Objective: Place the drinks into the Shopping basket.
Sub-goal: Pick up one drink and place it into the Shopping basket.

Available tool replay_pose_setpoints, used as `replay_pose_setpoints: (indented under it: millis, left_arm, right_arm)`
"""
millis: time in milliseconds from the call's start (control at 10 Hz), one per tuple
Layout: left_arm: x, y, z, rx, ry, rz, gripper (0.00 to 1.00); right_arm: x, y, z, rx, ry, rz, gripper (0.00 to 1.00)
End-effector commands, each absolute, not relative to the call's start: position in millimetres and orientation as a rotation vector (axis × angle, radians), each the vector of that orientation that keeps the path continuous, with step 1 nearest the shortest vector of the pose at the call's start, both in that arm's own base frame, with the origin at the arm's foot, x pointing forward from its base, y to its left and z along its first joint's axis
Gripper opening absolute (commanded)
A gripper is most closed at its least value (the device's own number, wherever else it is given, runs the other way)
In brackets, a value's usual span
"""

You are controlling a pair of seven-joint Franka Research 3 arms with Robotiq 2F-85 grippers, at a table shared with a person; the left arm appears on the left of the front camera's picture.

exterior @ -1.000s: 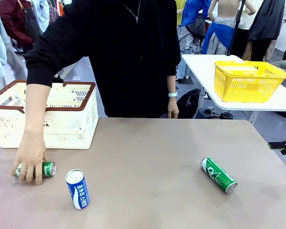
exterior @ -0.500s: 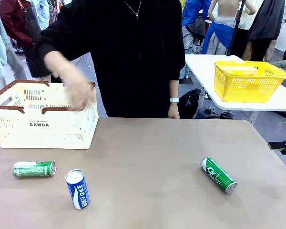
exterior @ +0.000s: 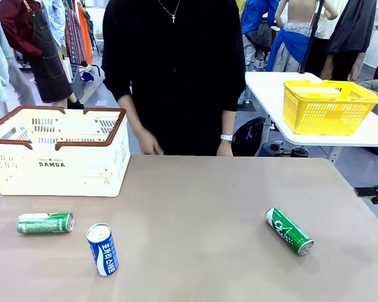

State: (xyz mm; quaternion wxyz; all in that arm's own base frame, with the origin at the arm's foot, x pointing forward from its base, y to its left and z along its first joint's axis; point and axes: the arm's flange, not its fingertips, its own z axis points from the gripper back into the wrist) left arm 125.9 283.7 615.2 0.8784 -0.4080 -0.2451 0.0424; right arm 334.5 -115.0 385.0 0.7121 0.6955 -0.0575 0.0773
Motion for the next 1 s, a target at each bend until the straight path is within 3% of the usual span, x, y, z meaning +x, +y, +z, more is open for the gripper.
replay_pose_setpoints:
  millis: [0, 400, 900]
  left_arm:
    - [142.1, 205.5, 642.8, -0.77, -0.476, -0.084, 1.0]
    - [226.4, 45.2, 646.4, -0.608, -0.222, -0.403, 1.0]
    - [241.2, -104.8, 558.6, -0.469, -0.196, -0.365, 1.0]
  right_arm:
    - [334.0, -115.6, 390.9, 1.54, -0.107, 0.163, 1.0]
    - [334.0, -115.6, 390.9, 1.54, -0.107, 0.163, 1.0]
    - [334.0, -115.6, 390.9, 1.54, -0.107, 0.163, 1.0]
